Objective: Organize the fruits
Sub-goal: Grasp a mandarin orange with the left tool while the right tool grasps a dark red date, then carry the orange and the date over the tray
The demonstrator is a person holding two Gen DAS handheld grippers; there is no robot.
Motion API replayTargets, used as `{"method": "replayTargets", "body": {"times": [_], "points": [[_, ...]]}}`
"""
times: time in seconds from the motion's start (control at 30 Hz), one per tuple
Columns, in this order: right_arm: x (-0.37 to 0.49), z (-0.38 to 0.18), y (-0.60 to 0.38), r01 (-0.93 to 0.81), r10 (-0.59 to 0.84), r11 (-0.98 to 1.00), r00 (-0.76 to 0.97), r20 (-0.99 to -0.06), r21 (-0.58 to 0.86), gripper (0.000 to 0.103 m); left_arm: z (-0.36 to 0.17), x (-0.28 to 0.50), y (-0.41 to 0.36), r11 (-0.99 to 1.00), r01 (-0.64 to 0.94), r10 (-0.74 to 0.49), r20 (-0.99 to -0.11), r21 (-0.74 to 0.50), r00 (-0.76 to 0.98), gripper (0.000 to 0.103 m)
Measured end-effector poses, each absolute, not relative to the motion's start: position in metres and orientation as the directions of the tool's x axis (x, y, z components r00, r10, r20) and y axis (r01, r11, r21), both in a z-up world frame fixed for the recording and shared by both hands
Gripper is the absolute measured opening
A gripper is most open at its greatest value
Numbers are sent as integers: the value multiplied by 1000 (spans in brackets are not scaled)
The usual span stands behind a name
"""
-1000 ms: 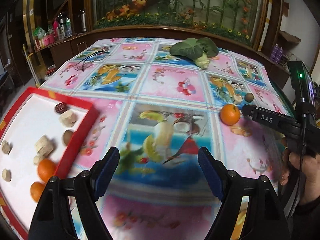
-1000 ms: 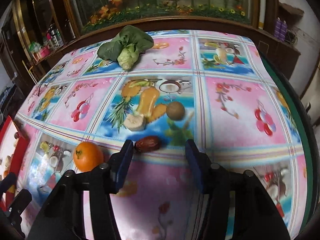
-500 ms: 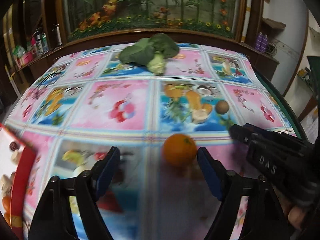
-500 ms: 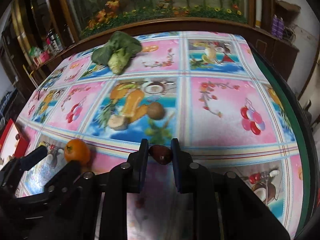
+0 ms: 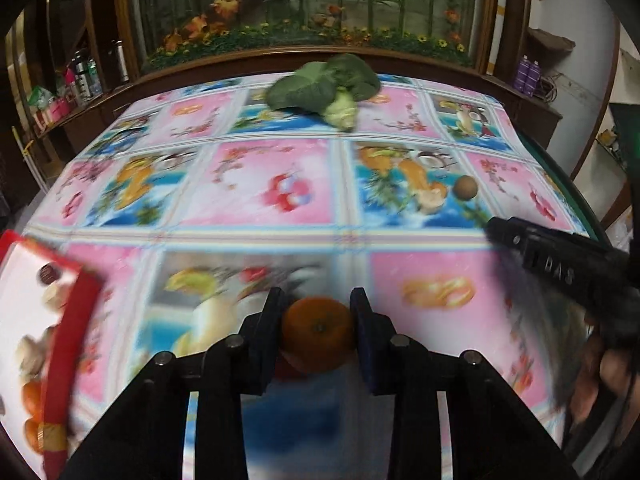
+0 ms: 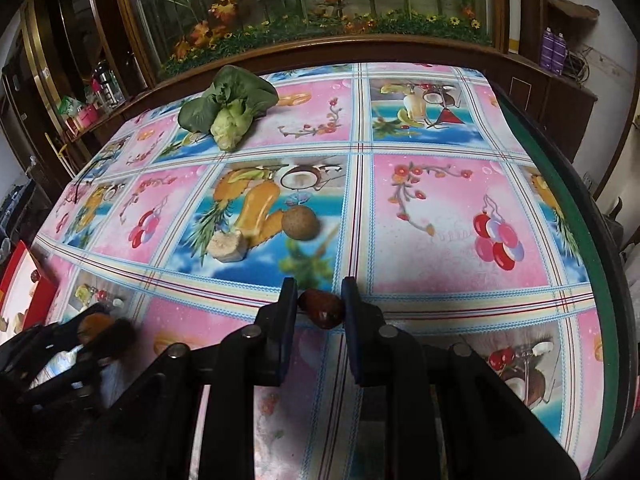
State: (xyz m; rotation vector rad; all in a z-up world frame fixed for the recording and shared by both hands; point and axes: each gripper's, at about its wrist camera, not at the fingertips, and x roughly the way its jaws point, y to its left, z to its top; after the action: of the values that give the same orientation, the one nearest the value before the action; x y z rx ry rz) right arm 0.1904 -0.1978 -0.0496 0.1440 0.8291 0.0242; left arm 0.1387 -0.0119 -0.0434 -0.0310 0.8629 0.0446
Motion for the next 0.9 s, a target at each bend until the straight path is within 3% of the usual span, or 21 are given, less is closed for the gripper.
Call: {"method": "replayTargets", "body": {"times": [0.47,0.9], "points": [[99,-35,-179,42,10,998,675,-738,52,19,-23,69,20,994,-86,13,-735,-61,678,33],[3,-1,-147,-17,36,999,768,-640,37,19,1,5,38,994,-73,-1,-661,-84,750,33]]}}
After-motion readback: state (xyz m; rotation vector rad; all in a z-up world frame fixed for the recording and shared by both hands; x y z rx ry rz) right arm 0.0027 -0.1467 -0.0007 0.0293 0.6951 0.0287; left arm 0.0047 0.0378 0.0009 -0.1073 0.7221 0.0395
